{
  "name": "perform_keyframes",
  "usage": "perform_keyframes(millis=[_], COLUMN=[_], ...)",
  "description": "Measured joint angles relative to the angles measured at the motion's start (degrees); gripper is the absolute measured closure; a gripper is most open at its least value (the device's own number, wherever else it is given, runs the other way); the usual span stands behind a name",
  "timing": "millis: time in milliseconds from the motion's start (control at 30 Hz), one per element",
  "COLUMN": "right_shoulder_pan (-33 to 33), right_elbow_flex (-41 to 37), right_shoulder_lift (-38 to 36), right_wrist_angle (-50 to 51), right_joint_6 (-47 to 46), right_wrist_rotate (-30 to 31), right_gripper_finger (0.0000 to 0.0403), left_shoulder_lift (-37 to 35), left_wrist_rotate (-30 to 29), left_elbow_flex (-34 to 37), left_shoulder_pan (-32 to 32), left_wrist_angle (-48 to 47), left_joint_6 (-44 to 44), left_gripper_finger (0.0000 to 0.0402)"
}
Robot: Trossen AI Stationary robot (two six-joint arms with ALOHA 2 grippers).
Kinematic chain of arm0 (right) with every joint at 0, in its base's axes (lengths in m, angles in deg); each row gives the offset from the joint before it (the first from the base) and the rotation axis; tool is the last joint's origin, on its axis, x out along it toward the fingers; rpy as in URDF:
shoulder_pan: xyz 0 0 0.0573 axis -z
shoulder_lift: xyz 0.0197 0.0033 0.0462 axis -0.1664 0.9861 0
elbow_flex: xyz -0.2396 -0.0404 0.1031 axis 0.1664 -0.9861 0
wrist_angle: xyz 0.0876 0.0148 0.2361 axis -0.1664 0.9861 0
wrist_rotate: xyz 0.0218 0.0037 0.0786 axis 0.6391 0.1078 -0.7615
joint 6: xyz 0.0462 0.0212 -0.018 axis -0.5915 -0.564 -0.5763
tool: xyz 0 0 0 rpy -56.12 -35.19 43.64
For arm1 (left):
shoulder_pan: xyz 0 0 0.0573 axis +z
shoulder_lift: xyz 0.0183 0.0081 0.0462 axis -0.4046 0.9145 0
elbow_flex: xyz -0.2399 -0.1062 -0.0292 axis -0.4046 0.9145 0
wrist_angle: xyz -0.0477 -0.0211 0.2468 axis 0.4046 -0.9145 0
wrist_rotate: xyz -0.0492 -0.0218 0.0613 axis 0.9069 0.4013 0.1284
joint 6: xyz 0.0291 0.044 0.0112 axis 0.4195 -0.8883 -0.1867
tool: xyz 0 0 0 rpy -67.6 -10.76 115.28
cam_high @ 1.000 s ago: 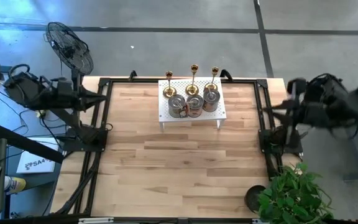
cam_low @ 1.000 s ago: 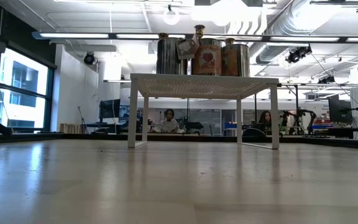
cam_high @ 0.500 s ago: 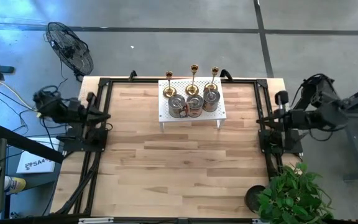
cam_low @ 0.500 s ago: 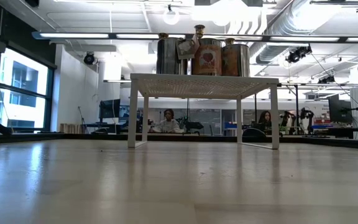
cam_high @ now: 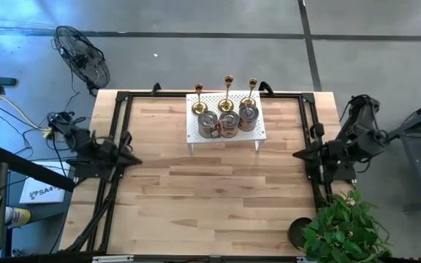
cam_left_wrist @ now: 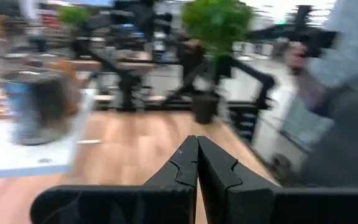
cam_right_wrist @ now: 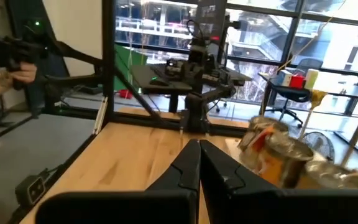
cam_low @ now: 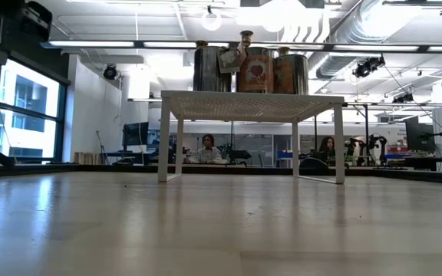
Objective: Pick & Place candle stick holders
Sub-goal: Return to Home Position
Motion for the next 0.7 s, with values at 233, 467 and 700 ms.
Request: perform_keyframes(millis=[233,467,700], right_shoulder_pan=[-0.02,0.0,0.0], right_elbow_flex=[-10.14,-17.68,-24.62], right_shoulder_lift=[-2.45,-2.75,-2.79], right_wrist_angle=[-10.7,-20.09,-30.06], right_joint_6=[0.55,0.46,1.49], right_wrist_rotate=[-1.22,-1.02,0.0], right_gripper_finger=[0.0403,0.0403,0.0403], left_shoulder_lift=[-0.04,-0.05,-0.08], left_wrist_rotate=[4.25,5.12,5.58], left_elbow_flex=[9.43,16.83,19.98], left_shoulder_pan=[0.0,0.0,0.0], left_wrist_angle=[9.47,17.69,20.61], left_joint_6=[0.04,0.22,-0.01], left_gripper_finger=[0.0401,0.0401,0.0401])
